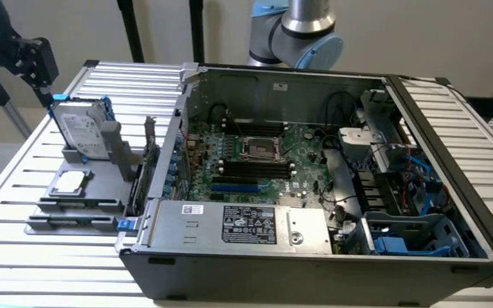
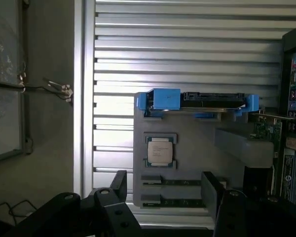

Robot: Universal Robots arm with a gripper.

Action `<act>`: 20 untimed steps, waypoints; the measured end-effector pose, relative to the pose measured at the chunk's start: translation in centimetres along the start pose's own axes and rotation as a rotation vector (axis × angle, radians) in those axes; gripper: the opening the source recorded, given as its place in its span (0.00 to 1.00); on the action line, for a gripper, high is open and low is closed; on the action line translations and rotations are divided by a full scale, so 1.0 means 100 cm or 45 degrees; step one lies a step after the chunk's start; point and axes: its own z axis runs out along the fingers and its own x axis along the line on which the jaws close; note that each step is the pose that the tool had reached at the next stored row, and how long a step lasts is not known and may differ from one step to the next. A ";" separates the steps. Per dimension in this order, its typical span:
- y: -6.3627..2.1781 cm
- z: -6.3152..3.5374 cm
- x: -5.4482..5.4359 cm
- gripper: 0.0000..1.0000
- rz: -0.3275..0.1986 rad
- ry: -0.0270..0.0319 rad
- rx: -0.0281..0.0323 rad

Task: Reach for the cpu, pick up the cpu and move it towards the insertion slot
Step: 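Pick up the cpu and move it towards the insertion slot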

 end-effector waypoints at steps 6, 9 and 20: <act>-0.0012 0.0109 0.001 0.71 0.000 0.0000 0.0000; -0.0023 0.0165 0.002 0.71 0.000 -0.0001 0.0000; -0.0144 0.0360 0.004 0.71 0.000 0.0000 -0.0001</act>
